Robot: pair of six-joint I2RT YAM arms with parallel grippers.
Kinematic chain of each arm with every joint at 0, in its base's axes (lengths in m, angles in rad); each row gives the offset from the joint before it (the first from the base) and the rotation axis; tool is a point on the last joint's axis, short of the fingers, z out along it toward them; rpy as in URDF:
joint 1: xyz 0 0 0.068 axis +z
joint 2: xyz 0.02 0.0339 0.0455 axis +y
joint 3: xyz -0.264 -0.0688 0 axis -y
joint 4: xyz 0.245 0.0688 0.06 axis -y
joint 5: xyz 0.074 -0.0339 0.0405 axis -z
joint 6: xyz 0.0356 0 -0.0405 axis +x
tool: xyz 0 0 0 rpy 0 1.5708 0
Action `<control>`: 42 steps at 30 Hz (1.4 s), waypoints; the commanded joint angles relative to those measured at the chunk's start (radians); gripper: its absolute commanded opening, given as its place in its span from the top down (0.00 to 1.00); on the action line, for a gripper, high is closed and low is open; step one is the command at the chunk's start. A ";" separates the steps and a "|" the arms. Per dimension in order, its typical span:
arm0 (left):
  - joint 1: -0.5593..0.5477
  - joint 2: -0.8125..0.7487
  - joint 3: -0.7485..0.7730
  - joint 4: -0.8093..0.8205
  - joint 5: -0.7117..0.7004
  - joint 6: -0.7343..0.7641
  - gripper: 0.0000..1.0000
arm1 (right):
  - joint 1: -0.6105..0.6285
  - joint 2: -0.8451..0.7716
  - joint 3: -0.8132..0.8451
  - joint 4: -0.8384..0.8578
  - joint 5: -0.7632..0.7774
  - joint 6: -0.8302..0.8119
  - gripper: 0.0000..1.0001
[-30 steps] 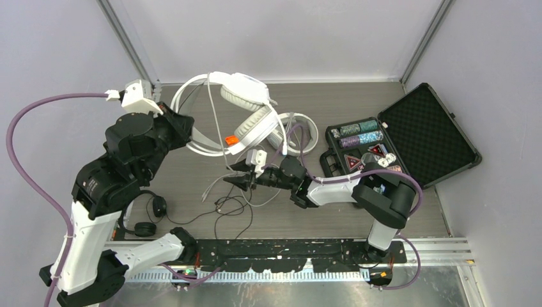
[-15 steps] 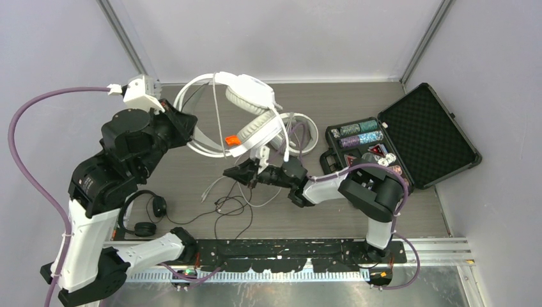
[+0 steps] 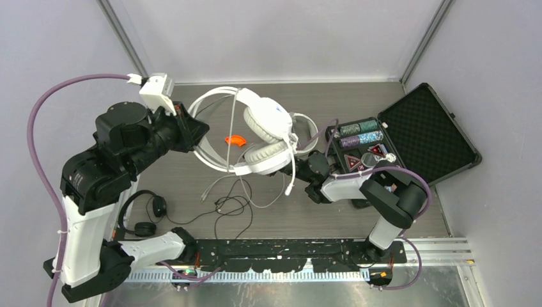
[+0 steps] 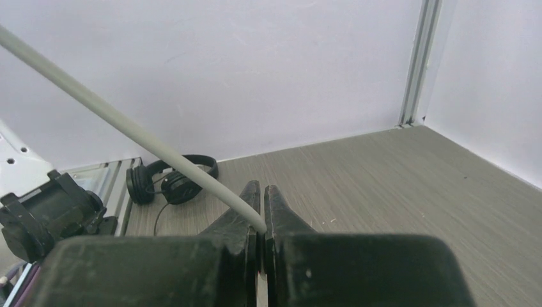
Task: Wrap the headphones
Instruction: Wrap the headphones cable around the headphones.
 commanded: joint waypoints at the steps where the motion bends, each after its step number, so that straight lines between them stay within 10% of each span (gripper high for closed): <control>1: -0.001 0.014 0.080 -0.040 0.164 0.010 1.00 | -0.044 -0.078 -0.033 0.019 0.022 0.001 0.99; 16: -0.002 -0.236 -0.157 0.336 -0.223 -0.161 1.00 | -0.062 -0.057 -0.030 0.029 0.016 0.051 0.99; 31: -0.001 -0.121 -0.140 0.246 0.280 -0.114 1.00 | -0.066 -0.081 0.000 -0.029 -0.004 0.072 0.99; 42: -0.001 0.119 0.036 -0.165 0.651 0.366 1.00 | -0.158 -0.266 -0.043 -0.205 -0.125 0.191 0.99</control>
